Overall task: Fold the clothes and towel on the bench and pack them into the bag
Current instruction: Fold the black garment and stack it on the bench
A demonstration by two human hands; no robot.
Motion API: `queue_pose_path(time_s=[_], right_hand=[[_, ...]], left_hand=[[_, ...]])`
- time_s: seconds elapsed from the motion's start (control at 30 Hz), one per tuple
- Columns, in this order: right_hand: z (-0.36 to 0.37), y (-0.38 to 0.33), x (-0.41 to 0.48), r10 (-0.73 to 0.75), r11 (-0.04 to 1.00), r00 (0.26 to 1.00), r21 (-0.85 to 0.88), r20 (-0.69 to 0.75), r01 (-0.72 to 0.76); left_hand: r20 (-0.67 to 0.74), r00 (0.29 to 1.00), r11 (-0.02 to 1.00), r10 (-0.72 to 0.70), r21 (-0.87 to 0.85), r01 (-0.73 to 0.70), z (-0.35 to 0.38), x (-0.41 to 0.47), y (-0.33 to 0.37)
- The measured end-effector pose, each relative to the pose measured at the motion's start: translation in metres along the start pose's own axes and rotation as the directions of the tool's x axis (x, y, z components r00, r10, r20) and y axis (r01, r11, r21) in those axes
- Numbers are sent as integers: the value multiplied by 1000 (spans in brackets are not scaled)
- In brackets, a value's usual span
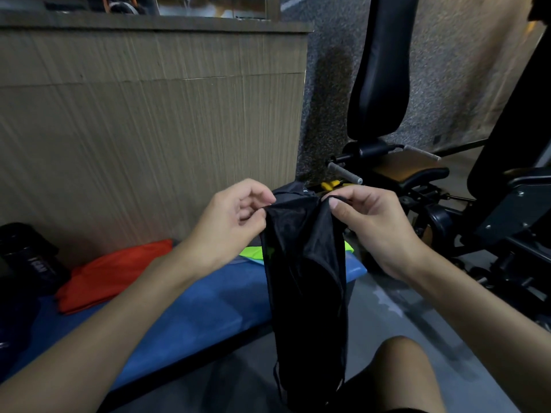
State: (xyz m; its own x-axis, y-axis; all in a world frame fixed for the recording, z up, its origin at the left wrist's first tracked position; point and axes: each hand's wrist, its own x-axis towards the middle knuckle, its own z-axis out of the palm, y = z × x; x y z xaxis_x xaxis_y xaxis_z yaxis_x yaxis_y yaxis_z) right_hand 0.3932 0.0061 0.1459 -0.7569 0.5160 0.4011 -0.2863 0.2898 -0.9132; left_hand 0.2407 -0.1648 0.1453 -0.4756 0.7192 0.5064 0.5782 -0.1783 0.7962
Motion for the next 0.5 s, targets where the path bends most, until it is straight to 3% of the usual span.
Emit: queue_pose_path(time_s=[0.4, 0.5], right_hand=[[4, -9, 1, -61, 996, 996, -67, -70, 57], [6, -10, 1, -77, 995, 992, -67, -99, 71]], left_hand=[[-63, 996, 997, 57, -55, -60, 11, -2, 6], [-17, 997, 995, 81, 67, -80, 13, -2, 3]])
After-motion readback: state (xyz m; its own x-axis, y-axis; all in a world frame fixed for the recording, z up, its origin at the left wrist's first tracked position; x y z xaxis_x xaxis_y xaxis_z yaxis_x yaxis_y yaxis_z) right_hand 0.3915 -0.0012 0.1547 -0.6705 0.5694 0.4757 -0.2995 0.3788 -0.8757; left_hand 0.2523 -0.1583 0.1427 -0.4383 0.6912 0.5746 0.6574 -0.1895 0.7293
